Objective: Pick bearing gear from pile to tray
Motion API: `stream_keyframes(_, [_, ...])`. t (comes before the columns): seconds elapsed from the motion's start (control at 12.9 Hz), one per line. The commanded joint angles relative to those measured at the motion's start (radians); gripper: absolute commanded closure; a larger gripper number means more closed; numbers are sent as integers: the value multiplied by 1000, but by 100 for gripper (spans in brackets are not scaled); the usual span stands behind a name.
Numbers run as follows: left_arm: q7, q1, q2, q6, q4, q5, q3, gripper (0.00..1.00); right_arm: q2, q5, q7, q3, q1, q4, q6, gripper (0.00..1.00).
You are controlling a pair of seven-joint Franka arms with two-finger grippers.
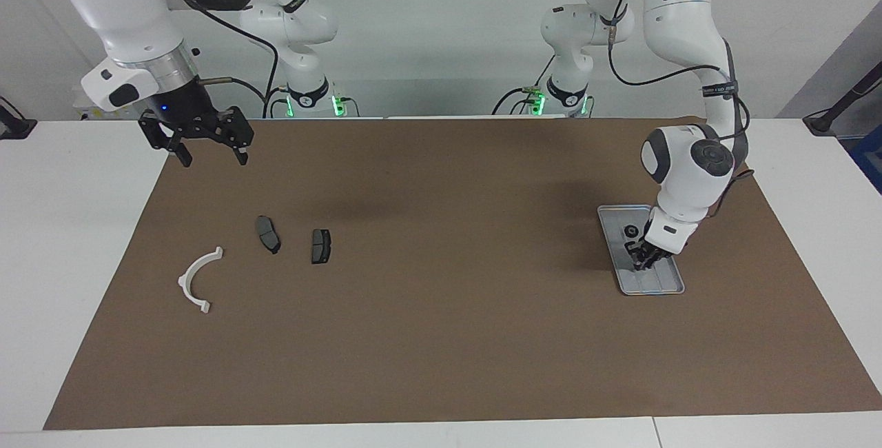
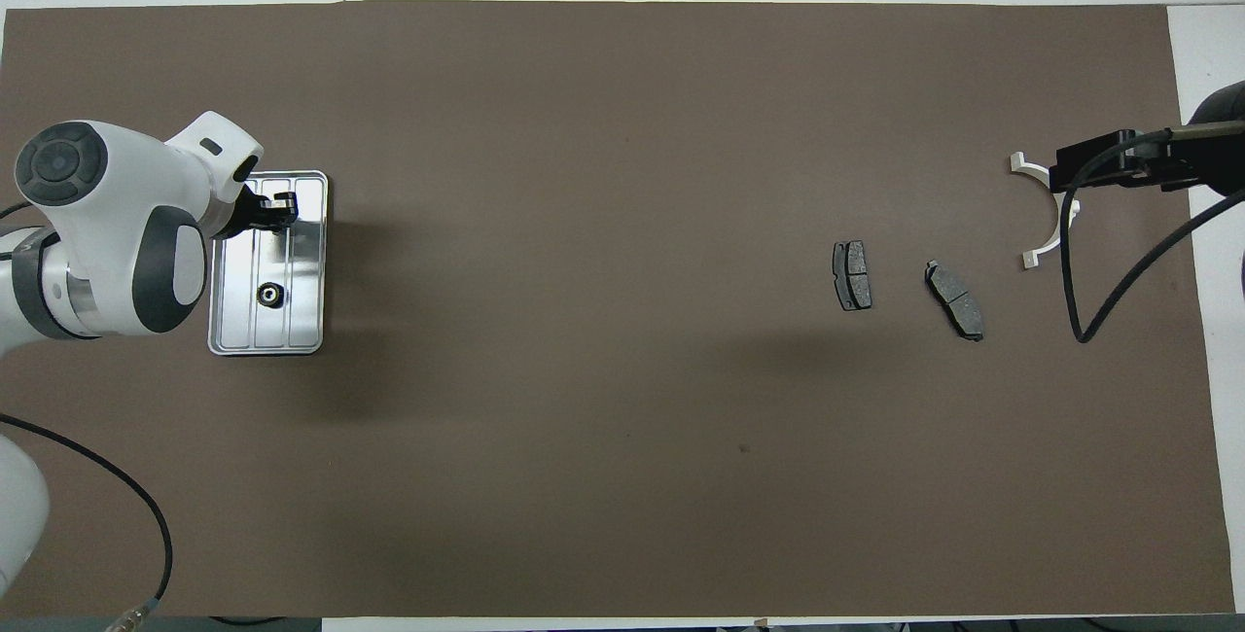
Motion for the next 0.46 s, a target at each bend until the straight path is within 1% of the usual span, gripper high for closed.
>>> stream_keyframes(0.0, [28, 26, -6, 57, -44, 2, -6, 100, -11, -4, -14, 8, -10, -18, 10, 0])
stream_keyframes(0.23, [28, 26, -3, 67, -46, 2, -6, 100, -11, -4, -16, 8, -8, -18, 10, 0])
stream_keyframes(0.39, [27, 27, -3, 61, -44, 2, -6, 1, -11, -4, -14, 8, -10, -18, 8, 0])
